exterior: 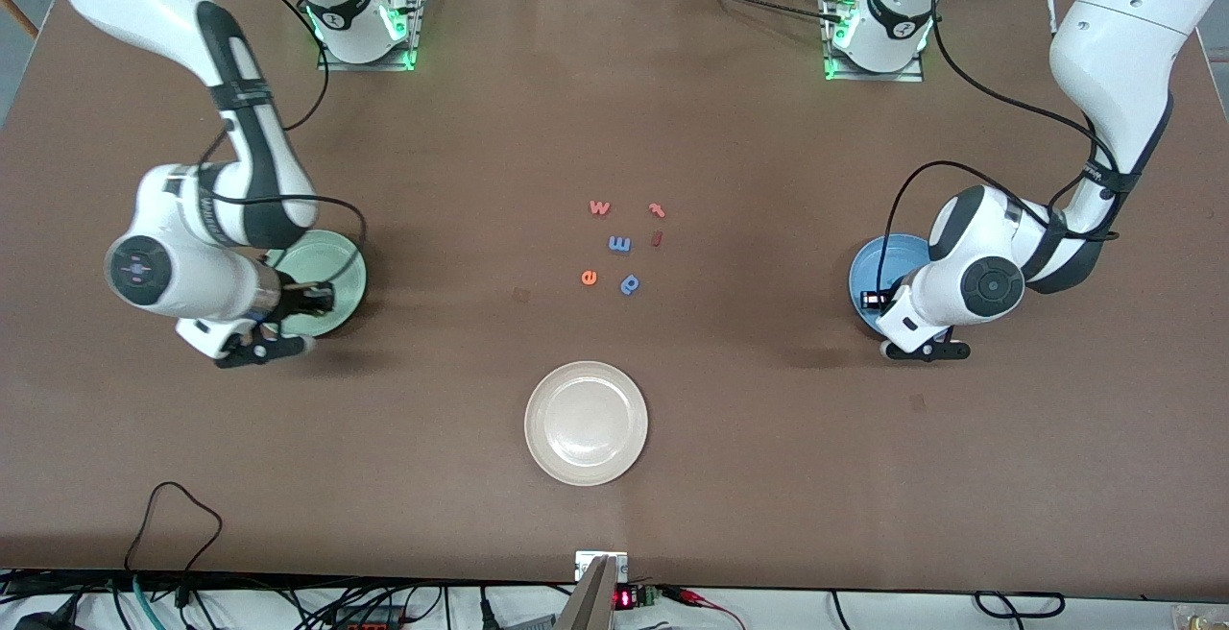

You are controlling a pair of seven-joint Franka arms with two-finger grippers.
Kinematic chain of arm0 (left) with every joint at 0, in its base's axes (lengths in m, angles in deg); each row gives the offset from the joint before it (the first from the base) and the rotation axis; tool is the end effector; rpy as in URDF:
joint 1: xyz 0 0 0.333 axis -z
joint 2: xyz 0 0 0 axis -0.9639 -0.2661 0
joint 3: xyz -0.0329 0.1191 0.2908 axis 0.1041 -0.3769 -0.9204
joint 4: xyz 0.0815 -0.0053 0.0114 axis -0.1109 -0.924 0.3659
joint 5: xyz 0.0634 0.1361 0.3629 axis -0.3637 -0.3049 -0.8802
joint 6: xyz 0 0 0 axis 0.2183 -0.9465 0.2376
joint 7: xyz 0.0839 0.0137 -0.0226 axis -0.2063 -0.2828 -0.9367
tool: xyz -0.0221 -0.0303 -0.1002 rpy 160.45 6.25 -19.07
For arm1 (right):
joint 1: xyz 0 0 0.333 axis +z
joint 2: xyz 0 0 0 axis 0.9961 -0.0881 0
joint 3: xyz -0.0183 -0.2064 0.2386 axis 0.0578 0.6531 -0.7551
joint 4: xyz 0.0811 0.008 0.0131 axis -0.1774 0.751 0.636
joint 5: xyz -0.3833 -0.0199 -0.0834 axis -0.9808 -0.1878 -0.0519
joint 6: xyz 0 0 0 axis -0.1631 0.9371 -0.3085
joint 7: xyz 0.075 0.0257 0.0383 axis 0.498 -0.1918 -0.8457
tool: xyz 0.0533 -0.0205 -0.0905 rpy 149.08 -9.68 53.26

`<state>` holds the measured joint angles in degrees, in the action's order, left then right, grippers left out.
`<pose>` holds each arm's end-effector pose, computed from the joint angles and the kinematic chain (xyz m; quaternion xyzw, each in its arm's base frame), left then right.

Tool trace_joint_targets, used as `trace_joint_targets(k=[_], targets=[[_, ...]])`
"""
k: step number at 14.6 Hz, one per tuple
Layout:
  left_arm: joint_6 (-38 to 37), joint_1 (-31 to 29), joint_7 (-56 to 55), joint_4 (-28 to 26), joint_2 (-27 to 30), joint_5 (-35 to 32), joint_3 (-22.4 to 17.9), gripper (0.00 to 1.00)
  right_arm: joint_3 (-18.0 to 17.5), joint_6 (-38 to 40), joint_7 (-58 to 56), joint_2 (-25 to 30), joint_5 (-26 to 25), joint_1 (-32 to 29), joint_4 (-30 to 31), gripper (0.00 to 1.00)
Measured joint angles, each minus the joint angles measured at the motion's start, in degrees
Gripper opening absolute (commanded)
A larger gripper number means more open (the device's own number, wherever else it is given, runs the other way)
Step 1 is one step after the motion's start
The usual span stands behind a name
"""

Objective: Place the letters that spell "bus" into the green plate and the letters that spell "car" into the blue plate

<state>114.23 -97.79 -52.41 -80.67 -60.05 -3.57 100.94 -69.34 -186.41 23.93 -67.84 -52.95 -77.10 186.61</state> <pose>0.5996 -0.0630 0.1852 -0.9926 -0.0144 0.1177 0.0240 0.6245 0.0215 0.2644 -0.9907 -0.0983 0.0929 0.0151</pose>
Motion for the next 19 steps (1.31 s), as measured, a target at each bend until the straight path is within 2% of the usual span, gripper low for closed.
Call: trace_joint_targets(k=[1,2,3,6,9,11,13,14,15,18,19], targets=[[0.0,-0.1,0.0,0.3,0.0,0.0,0.3,1.0,0.0,0.0,-1.4,0.5,-0.4,-1.7,1.6,0.43],[0.0,-0.4,0.0,0.7,0.2,0.0,1.0,1.0,0.0,-0.1,-2.2,0.7,-0.5,-3.0,2.7,0.93],[0.0,-0.7,0.0,1.3,0.7,0.0,1.8,1.0,0.0,-0.2,-2.4,0.7,-0.6,-3.6,3.5,1.0],[0.0,-1.2,0.3,2.4,5.5,0.0,3.0,1.0,-0.5,-0.7,-2.3,1.5,-0.6,-3.6,3.9,1.0],[-0.2,-1.5,3.2,3.0,11.6,0.0,4.0,1.0,-1.0,0.3,-2.3,6.2,-0.6,-3.3,3.0,1.0],[-2.7,-1.8,6.8,5.3,14.1,0.1,4.5,1.0,-1.2,5.2,-2.3,10.4,-1.4,-3.3,0.0,1.0],[-7.1,-1.2,10.2,9.9,15.3,3.0,3.9,1.0,-1.3,11.5,-2.3,13.5,-3.6,-3.3,-4.7,1.0],[-9.6,0.7,11.5,12.2,15.9,5.7,1.7,1.0,-1.3,14.1,-2.3,14.9,-4.4,-3.3,-6.9,1.0],[-12.7,4.6,12.7,14.7,16.6,8.3,-3.1,1.0,-1.3,16.0,-2.3,16.3,-4.9,-3.3,-8.4,1.0],[-19.6,20.0,16.7,21.6,17.9,15.5,-21.6,1.0,-1.3,21.0,-2.1,19.5,-6.3,-3.3,-11.0,1.0],[-20.2,23.2,17.5,23.1,18.6,18.2,-26.1,1.0,-1.3,22.1,-1.4,20.1,-6.5,-3.3,-11.5,1.0]])
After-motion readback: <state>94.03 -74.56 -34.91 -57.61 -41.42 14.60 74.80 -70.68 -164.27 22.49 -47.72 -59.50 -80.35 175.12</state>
